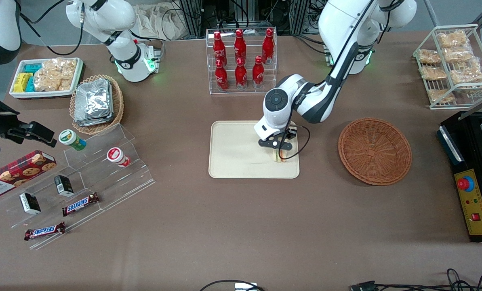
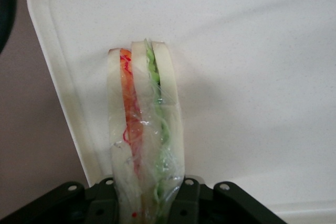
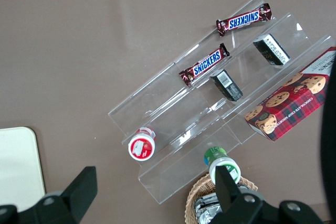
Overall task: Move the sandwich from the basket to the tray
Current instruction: 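Lower the sandwich onto the tray and open the left gripper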
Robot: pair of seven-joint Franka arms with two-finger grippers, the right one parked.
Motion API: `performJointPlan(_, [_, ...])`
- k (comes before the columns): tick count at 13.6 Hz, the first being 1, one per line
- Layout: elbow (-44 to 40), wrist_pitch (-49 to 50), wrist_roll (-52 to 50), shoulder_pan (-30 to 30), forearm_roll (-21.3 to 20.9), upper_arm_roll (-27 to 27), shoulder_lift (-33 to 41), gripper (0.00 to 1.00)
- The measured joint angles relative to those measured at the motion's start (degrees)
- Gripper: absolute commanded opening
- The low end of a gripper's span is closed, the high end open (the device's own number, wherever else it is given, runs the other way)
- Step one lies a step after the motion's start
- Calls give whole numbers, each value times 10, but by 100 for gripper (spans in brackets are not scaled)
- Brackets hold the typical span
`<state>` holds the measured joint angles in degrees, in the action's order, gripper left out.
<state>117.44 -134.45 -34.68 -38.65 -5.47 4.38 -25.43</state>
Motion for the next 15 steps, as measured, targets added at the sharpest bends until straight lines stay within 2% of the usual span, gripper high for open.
performJointPlan(1, [0,-1,0,0,0,0,-2,100])
performJointPlan(9, [-12,3,0,2,0,-5,4,100])
performJointPlan(12, [-40,72,-3,16,0,-16,42,100])
performJointPlan(15, [-70,118,-2,65,1,-20,87,100])
